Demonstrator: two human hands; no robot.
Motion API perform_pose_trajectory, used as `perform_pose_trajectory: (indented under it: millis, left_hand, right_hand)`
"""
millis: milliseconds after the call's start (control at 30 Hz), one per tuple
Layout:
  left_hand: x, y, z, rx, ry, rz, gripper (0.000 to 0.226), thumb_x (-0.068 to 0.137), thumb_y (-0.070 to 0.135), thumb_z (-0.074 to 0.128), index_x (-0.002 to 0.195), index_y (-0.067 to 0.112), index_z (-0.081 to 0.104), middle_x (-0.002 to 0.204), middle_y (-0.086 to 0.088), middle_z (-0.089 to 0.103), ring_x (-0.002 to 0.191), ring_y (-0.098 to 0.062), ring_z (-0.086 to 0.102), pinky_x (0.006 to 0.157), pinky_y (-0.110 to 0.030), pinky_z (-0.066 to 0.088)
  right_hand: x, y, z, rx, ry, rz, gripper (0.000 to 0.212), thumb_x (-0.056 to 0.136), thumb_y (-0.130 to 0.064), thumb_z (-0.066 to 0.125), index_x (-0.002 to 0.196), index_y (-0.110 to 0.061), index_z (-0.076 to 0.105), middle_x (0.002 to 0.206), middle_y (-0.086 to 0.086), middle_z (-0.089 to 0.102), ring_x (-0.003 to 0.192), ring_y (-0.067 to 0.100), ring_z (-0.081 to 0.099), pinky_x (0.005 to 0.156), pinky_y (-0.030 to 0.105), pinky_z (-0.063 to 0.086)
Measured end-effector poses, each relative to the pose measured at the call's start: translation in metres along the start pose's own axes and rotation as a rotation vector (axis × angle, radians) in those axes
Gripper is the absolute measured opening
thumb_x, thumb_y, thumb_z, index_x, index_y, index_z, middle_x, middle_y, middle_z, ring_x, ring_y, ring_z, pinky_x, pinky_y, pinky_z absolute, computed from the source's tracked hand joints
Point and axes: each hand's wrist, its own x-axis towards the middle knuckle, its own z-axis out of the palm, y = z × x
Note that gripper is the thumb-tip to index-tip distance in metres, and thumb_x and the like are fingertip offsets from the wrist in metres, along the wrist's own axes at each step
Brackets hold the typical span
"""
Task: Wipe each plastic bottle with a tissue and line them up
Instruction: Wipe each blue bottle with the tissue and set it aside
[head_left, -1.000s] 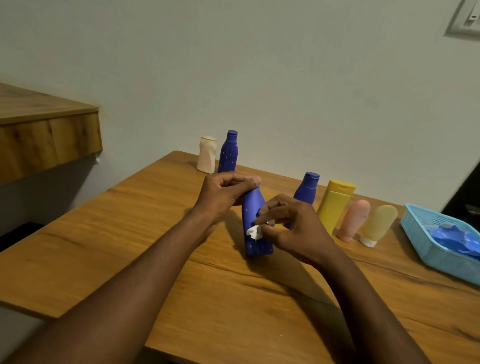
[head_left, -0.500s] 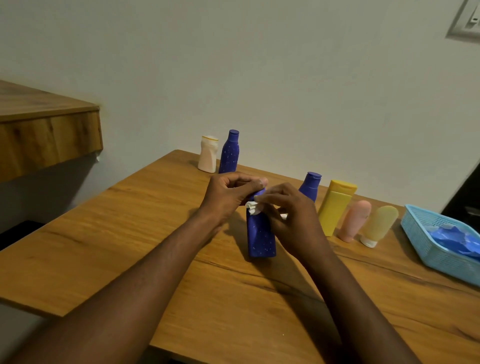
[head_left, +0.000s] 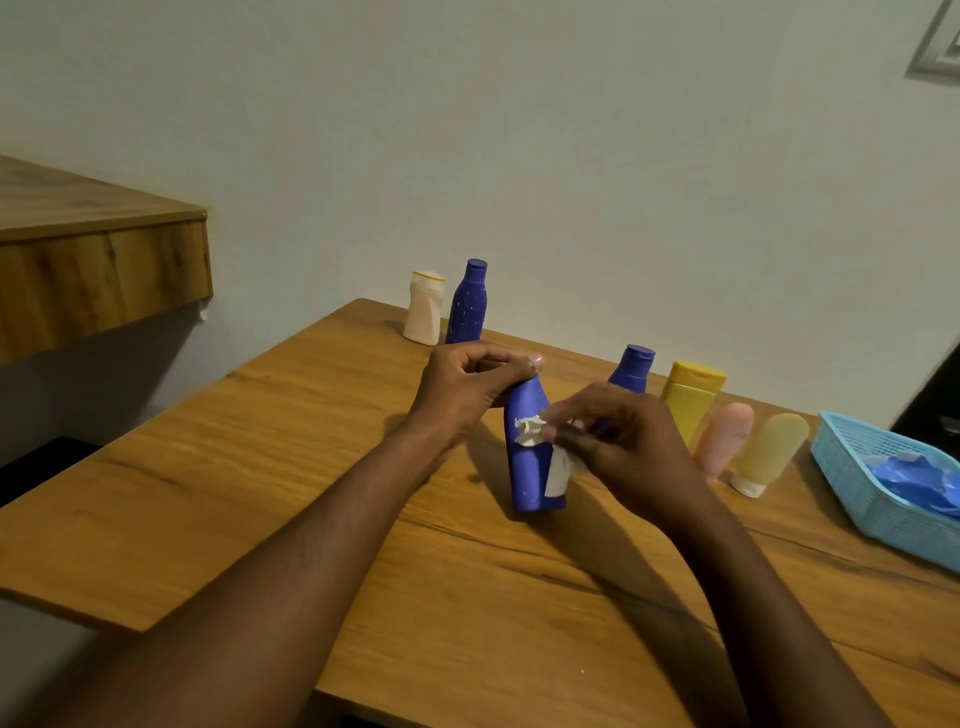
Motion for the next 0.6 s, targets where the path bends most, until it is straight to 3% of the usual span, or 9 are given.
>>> perform_pose_trajectory:
  millis: [100, 233, 400, 500, 600]
  left_hand:
    - [0.0, -0.002, 0.002, 0.046, -0.001, 0.022, 0.023, 0.085, 0.029, 0.084, 0.102, 0.015, 0.08, 0.096, 0.001, 0.078, 0.092, -0.016, 0.075, 0.079, -0.026, 0.062]
    - [0.001, -0.002, 0.0, 0.088, 0.022, 0.033, 0.021, 0.084, 0.033, 0.084, 0.099, 0.019, 0.081, 0.093, 0.007, 0.078, 0.094, -0.01, 0.073, 0.082, -0.024, 0.057]
    - [0.0, -0.003, -0.001, 0.031, 0.021, 0.011, 0.024, 0.082, 0.028, 0.087, 0.099, 0.013, 0.081, 0.096, -0.003, 0.079, 0.093, -0.02, 0.076, 0.083, -0.036, 0.064]
    - [0.0, -0.002, -0.002, 0.0, 0.017, 0.004, 0.025, 0.082, 0.023, 0.087, 0.1, 0.008, 0.08, 0.099, -0.007, 0.079, 0.095, -0.022, 0.077, 0.082, -0.038, 0.065]
    - [0.001, -0.001, -0.003, -0.002, 0.015, 0.004, 0.026, 0.082, 0.021, 0.087, 0.102, 0.006, 0.08, 0.101, -0.008, 0.079, 0.096, -0.022, 0.077, 0.082, -0.038, 0.065]
  right_hand:
    - [0.002, -0.006, 0.014, -0.058, 0.139, -0.026, 0.018, 0.088, -0.014, 0.072, 0.104, -0.021, 0.074, 0.1, -0.011, 0.067, 0.093, 0.005, 0.062, 0.073, 0.022, 0.052]
    - [0.002, -0.011, 0.029, -0.155, 0.127, -0.061, 0.021, 0.091, -0.014, 0.069, 0.109, -0.026, 0.072, 0.104, -0.011, 0.059, 0.094, 0.008, 0.059, 0.077, 0.026, 0.053]
    - [-0.003, -0.02, 0.024, -0.336, -0.107, -0.097, 0.022, 0.089, -0.018, 0.07, 0.108, -0.029, 0.074, 0.105, -0.014, 0.054, 0.094, 0.005, 0.054, 0.08, 0.024, 0.05]
    - [-0.004, -0.022, 0.016, -0.413, -0.291, -0.07, 0.027, 0.088, -0.016, 0.07, 0.109, -0.031, 0.074, 0.113, -0.011, 0.059, 0.099, 0.006, 0.059, 0.086, 0.031, 0.055]
    - [-0.004, -0.02, 0.005, -0.421, -0.4, -0.028, 0.031, 0.088, -0.01, 0.07, 0.11, -0.031, 0.074, 0.116, -0.01, 0.063, 0.102, 0.006, 0.062, 0.089, 0.027, 0.055]
